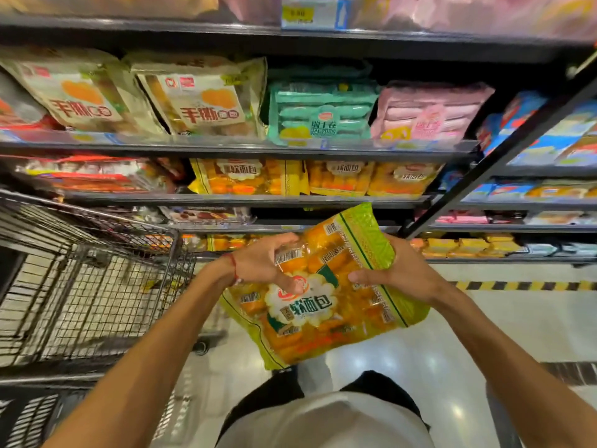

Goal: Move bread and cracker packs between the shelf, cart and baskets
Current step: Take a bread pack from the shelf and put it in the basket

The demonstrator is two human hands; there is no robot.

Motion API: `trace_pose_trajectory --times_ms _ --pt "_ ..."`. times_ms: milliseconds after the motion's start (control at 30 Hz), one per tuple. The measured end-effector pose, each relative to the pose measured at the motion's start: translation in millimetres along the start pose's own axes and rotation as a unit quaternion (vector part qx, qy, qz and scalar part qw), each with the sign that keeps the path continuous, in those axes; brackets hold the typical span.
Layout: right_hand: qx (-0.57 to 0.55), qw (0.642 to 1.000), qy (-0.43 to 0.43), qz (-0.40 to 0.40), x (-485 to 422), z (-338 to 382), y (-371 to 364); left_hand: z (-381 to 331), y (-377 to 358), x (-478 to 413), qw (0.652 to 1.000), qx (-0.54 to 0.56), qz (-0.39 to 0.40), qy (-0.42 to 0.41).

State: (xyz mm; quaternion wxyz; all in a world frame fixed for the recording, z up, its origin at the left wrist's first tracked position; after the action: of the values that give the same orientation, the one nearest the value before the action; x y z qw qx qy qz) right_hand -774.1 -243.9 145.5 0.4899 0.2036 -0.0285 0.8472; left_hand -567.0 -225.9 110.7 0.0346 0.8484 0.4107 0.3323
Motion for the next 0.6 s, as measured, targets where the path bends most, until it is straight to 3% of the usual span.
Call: trace_pose_trajectory --times_ms 133,267,367,467,600 --pt "-0.053 0.998 0.020 -0.031 15.2 -6.0 28.8 -13.3 0.5 -16.0 0.999 -0.032 -0.035 0.020" --pt "-0.115 0.989 0.031 -0.085 35.9 -15.6 75.1 -18.4 18.8 -4.4 0.959 -0.141 -0.246 0.024" --pt "-0.139 0.985 0.034 -0.097 50.7 -21.6 109.7 2.0 7.0 8.8 0.947 0.063 -0.312 0.036" --pt "-0.157 0.980 0.033 -0.115 65.3 -26.1 138.8 19.9 -29.1 2.9 0.925 0.232 -0.288 0.092" --pt "-0.183 0.975 0.020 -0.121 74.5 -39.8 158.5 0.5 -78.0 -20.0 0.902 0.350 -0.233 0.105"
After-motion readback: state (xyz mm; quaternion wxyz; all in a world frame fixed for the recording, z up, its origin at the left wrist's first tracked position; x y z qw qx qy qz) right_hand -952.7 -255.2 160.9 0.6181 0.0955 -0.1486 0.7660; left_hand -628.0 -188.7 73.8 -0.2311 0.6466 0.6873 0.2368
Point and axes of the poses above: each hand's wrist, its own x-axis away from the middle knuckle, its own y-axis out of the back of the hand, z = x × y, the point moved 10 cm from there along -x, towards the middle knuckle, and after that the axes turned 8 degrees about -x, right-handed, at the moved point
